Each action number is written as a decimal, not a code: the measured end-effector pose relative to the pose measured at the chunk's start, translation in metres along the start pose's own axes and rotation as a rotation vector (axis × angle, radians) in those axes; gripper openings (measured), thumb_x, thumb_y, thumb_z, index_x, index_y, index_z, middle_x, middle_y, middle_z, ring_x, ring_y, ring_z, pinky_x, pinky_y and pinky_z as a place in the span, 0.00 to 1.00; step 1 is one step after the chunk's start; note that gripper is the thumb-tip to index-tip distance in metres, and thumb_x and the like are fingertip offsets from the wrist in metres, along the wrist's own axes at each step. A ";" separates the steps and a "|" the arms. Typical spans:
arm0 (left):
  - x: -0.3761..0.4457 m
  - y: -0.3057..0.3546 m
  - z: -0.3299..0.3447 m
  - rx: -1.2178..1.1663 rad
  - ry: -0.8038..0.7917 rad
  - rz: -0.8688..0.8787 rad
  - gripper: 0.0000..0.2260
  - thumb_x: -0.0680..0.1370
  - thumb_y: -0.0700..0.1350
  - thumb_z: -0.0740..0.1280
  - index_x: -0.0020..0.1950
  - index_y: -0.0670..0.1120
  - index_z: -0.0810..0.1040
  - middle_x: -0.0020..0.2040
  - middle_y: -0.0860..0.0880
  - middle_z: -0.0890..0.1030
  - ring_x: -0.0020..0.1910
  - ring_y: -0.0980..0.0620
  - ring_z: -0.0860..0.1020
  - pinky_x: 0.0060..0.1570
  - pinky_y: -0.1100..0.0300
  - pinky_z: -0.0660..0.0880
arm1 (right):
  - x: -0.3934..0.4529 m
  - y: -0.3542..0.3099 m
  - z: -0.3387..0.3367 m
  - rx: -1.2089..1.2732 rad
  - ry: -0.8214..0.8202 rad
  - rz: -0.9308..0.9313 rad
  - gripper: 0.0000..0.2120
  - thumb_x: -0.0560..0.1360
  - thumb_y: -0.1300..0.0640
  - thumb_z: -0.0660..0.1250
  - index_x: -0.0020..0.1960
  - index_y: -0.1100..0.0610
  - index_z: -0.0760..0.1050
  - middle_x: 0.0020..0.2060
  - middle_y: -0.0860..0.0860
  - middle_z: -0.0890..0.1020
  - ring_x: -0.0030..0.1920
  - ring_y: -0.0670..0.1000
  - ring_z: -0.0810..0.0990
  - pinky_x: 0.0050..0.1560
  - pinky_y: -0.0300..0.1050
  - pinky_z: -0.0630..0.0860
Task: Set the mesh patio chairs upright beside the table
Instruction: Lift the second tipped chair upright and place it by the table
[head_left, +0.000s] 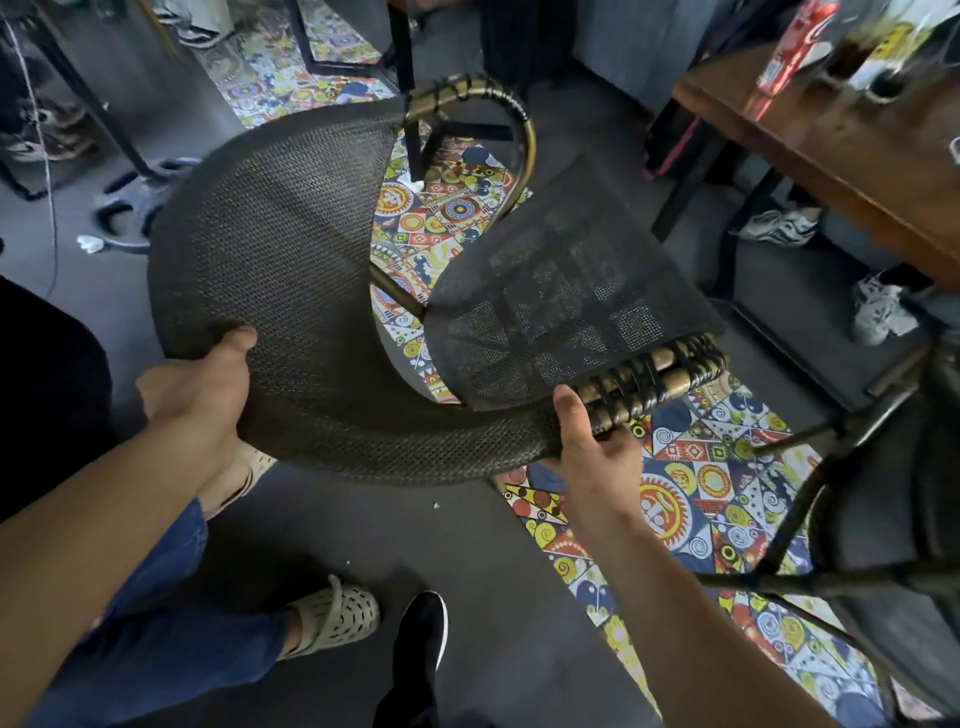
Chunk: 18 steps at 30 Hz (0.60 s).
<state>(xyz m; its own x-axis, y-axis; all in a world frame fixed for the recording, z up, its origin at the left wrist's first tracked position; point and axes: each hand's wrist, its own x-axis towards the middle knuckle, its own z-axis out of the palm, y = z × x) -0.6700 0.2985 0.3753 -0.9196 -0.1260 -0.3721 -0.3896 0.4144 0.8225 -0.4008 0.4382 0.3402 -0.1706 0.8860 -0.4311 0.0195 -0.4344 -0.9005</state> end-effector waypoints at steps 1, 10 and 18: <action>-0.003 0.001 0.005 -0.023 -0.007 -0.007 0.44 0.55 0.67 0.75 0.65 0.43 0.77 0.60 0.46 0.81 0.53 0.43 0.81 0.54 0.45 0.79 | 0.006 -0.003 -0.005 0.012 0.015 0.007 0.10 0.78 0.52 0.74 0.42 0.56 0.79 0.35 0.47 0.86 0.35 0.47 0.86 0.43 0.52 0.86; -0.059 0.036 0.057 -0.070 -0.129 0.039 0.18 0.65 0.58 0.75 0.43 0.48 0.76 0.47 0.48 0.81 0.44 0.45 0.80 0.50 0.51 0.80 | 0.066 -0.038 -0.051 0.126 0.087 0.120 0.12 0.79 0.54 0.73 0.47 0.60 0.74 0.48 0.57 0.86 0.46 0.51 0.87 0.35 0.37 0.83; -0.080 0.057 0.114 -0.144 -0.334 0.047 0.22 0.54 0.60 0.74 0.41 0.49 0.80 0.43 0.52 0.85 0.42 0.49 0.84 0.50 0.48 0.82 | 0.116 -0.056 -0.082 0.183 0.148 0.148 0.12 0.79 0.53 0.73 0.53 0.60 0.75 0.50 0.57 0.84 0.36 0.48 0.84 0.26 0.34 0.77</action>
<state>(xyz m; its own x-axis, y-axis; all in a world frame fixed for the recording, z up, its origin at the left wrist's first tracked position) -0.6135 0.4347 0.4033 -0.8786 0.2013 -0.4330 -0.3724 0.2790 0.8852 -0.3411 0.5783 0.3359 -0.0335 0.8190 -0.5728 -0.1469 -0.5709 -0.8077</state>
